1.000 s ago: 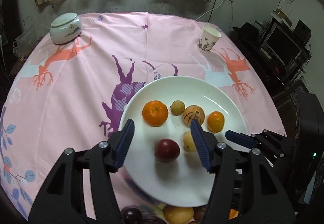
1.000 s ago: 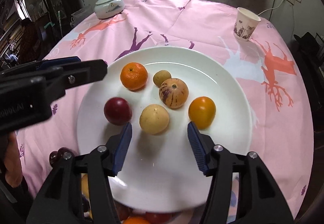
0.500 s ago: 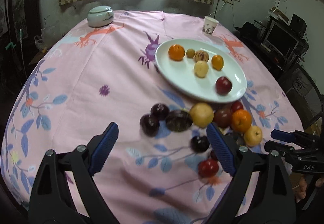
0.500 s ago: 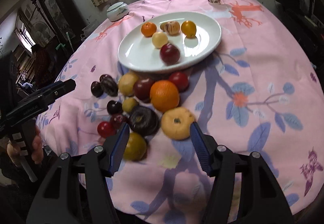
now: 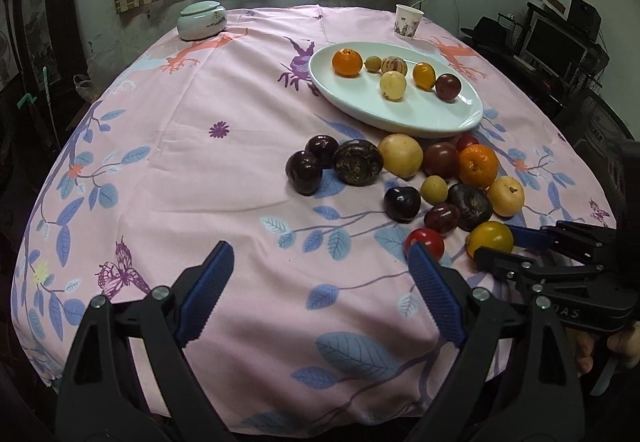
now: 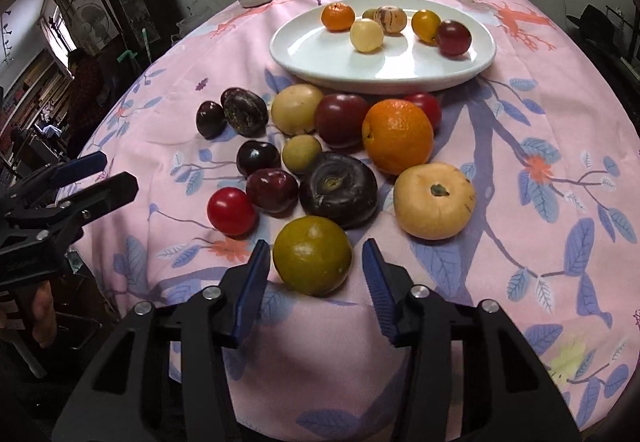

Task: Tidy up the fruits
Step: 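Move both open tools back over the fruit pile, then grasp the green-yellow round fruit with the right tool while the left grasps a red tomato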

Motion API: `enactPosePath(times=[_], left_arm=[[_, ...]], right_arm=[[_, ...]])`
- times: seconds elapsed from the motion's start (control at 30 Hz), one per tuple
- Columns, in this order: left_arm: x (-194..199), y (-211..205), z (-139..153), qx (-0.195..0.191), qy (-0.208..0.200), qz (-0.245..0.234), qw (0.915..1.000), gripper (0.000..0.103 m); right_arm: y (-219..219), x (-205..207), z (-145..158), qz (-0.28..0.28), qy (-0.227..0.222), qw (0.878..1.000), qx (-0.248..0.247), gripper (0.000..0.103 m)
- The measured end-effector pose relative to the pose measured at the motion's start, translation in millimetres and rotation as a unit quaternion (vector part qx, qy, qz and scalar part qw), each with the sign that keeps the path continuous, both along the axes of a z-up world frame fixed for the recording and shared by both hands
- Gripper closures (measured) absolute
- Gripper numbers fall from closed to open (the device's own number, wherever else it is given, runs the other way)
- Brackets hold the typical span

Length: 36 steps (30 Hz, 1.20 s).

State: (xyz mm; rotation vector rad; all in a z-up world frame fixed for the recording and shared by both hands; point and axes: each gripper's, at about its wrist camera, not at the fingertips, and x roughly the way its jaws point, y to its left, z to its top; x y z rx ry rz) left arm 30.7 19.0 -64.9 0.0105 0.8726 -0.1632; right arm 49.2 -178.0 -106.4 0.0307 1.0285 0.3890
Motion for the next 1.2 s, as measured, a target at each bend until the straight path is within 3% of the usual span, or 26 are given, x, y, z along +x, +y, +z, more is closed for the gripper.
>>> enactPosePath(times=[0.07,0.23,0.5,0.9,1.0,1.1,1.13,1.2], left_arm=[[0,-4,-3,-0.003,0.003,-0.004,1.0000,0.013],[1,-18,-12,-0.007,0.009,-0.015,0.9998,0.013],[6,-44,-27,0.001,0.013,-0.024,0.9996,0.013],[10,-82,-41,0.049,0.004,-0.029,0.9984,0.013],[10,-85,-42,0.046,0.003,-0.024,0.9986,0.016],[15,-87,-46,0.047,0.010,-0.024,0.9986,0.041],[17,-86,-50,0.039,0.021,-0.029,0.9986,0.058],[15,-84,-47,0.024,0.021,-0.030,0.9990,0.071]], right_arm=[[4,-3,0,0.008,-0.007,1.000,-0.013,0.063],[3,-10,7,0.006,-0.012,1.000,-0.008,0.063],[-19,-31,28,-0.037,-0.059,0.997,-0.042,0.063],[-59,-48,24,-0.066,-0.057,0.996,0.001,0.063],[-64,-50,24,-0.068,-0.054,0.996,0.012,0.063],[-65,-52,23,-0.071,-0.052,0.996,0.015,0.063],[-65,-52,23,-0.070,-0.051,0.996,0.016,0.063],[-64,-53,24,-0.068,-0.050,0.996,0.019,0.063]])
